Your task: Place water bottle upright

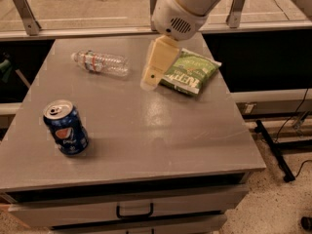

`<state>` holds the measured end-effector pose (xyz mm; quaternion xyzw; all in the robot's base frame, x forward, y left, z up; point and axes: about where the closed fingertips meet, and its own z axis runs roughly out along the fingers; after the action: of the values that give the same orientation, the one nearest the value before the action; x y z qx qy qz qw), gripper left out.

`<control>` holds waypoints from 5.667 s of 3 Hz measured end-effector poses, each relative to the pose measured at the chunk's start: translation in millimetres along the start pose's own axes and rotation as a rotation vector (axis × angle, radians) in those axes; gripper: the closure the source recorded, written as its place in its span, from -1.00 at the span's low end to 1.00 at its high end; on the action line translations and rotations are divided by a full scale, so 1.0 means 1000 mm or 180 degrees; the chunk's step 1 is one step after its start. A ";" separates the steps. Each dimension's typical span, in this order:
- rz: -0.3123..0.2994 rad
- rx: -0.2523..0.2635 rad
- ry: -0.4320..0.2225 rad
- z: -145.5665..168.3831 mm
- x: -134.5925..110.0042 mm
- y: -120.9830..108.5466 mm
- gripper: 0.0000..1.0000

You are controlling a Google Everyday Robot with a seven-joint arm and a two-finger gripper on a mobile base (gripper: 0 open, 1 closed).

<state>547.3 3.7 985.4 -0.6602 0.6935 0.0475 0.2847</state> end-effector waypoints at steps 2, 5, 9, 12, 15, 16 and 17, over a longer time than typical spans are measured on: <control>0.0092 0.0077 -0.0257 0.075 -0.085 -0.068 -1.00; 0.0551 0.0014 0.0238 0.206 -0.150 -0.115 -1.00; 0.0850 -0.0157 0.0924 0.278 -0.098 -0.115 -0.13; 0.0777 -0.0086 0.0479 0.242 -0.118 -0.118 1.00; 0.0377 -0.0074 -0.2068 0.073 -0.193 -0.060 1.00; 0.0602 0.0070 -0.2804 0.052 -0.181 -0.070 1.00; 0.0872 0.0231 -0.3385 0.035 -0.153 -0.083 1.00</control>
Offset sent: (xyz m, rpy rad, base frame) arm 0.1487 0.1803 -0.0054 0.1309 -0.0156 -0.0201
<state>632.0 145.0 1052.2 -0.4386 0.5349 0.3872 0.6097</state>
